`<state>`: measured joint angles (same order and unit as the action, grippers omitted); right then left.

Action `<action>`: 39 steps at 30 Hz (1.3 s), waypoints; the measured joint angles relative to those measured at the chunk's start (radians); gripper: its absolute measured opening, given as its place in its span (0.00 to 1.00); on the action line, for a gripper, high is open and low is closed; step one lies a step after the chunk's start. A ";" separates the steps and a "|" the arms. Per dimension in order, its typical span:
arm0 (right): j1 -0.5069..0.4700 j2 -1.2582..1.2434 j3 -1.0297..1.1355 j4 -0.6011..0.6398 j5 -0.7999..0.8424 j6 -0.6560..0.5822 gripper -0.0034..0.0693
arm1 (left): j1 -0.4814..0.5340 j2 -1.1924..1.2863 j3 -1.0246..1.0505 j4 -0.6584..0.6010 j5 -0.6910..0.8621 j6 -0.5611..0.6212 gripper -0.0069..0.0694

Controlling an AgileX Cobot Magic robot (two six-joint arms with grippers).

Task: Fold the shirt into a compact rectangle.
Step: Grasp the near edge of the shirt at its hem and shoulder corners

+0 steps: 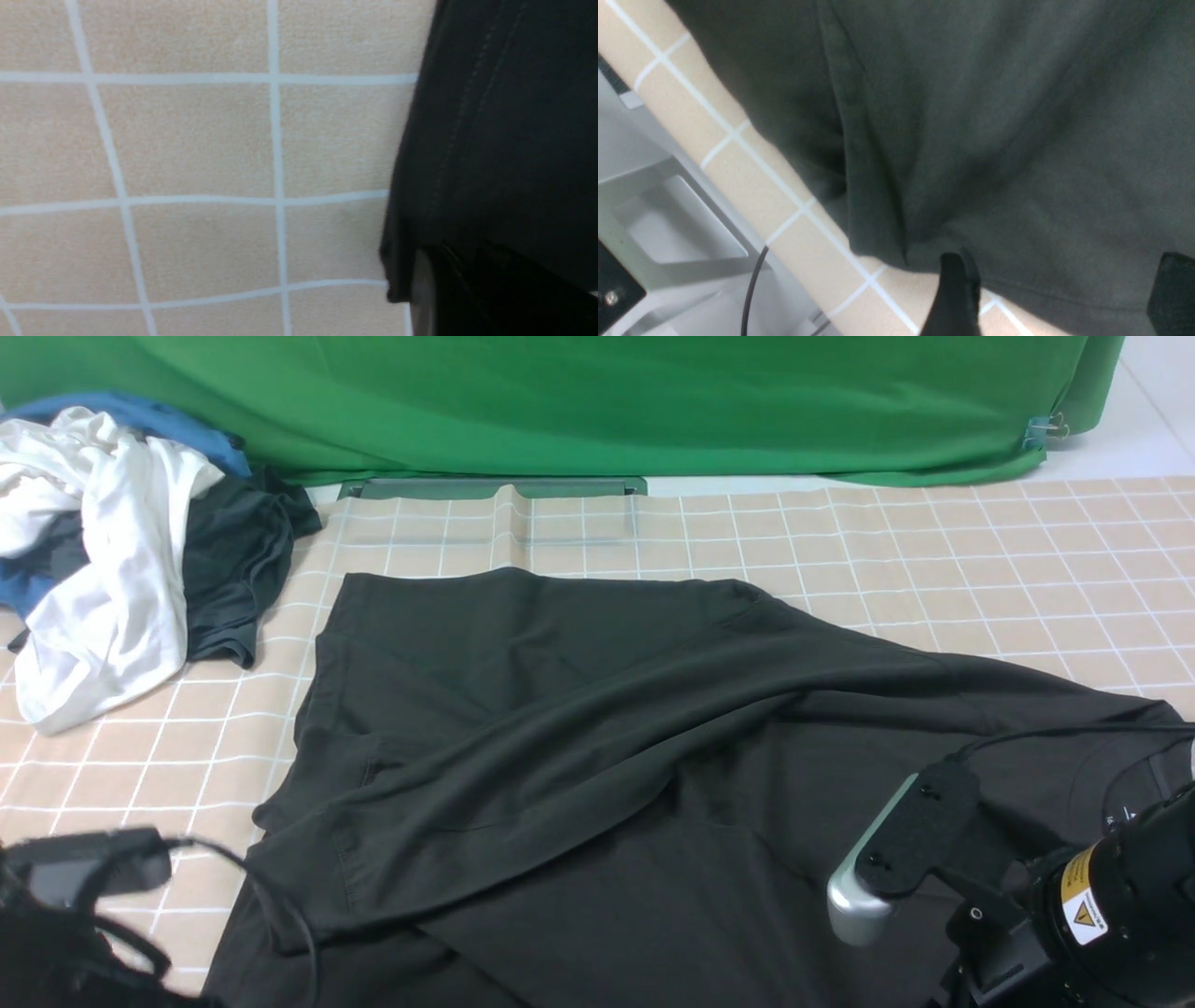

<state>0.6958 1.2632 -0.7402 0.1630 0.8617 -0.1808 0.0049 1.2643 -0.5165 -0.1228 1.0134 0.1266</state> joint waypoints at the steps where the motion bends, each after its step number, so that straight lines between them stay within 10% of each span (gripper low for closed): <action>1: 0.001 0.000 0.000 0.000 -0.005 0.000 0.81 | -0.012 0.001 0.003 0.010 0.001 -0.004 0.29; 12: 0.001 0.000 0.000 0.000 -0.026 -0.033 0.81 | -0.089 0.007 0.006 0.068 -0.012 -0.053 0.78; 29: 0.001 0.000 0.000 0.000 -0.051 -0.067 0.81 | -0.089 0.200 -0.006 0.123 -0.007 -0.050 0.73; 39: 0.001 0.000 0.000 0.000 -0.051 -0.071 0.81 | -0.089 0.209 -0.016 0.066 -0.019 0.038 0.30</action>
<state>0.6964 1.2632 -0.7402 0.1630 0.8103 -0.2514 -0.0844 1.4733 -0.5324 -0.0564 0.9945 0.1646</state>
